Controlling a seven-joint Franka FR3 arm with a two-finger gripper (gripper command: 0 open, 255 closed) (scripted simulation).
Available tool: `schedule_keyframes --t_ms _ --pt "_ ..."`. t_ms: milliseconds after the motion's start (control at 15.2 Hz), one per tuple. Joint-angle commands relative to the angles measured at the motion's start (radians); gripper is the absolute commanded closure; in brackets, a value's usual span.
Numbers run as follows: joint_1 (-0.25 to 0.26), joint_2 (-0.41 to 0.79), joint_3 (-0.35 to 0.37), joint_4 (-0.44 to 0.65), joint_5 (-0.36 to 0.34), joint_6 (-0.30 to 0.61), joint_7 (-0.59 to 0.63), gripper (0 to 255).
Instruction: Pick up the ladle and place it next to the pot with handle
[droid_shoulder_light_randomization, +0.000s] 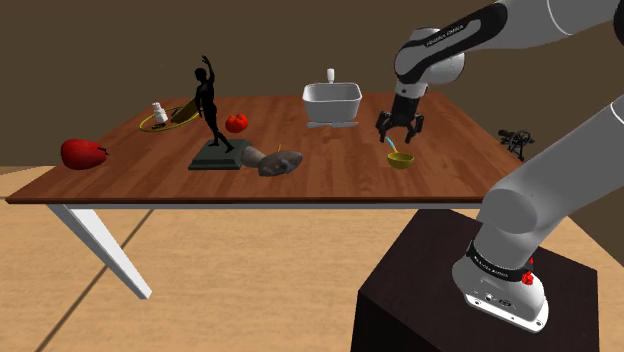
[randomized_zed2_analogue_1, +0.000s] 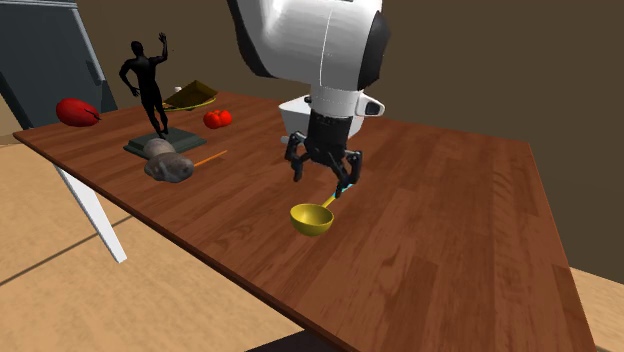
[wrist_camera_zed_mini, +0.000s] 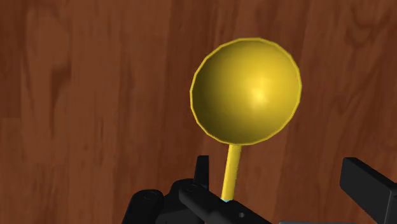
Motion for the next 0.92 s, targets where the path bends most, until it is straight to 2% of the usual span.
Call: schedule_keyframes --t_ms 0,528,858 --pt "-0.027 0.033 -0.024 -0.011 0.018 0.046 0.034 0" --pt "-0.021 0.103 -0.029 -0.064 0.051 0.167 0.027 0" --pt "-0.020 0.108 -0.029 -0.067 0.053 0.176 0.026 0"
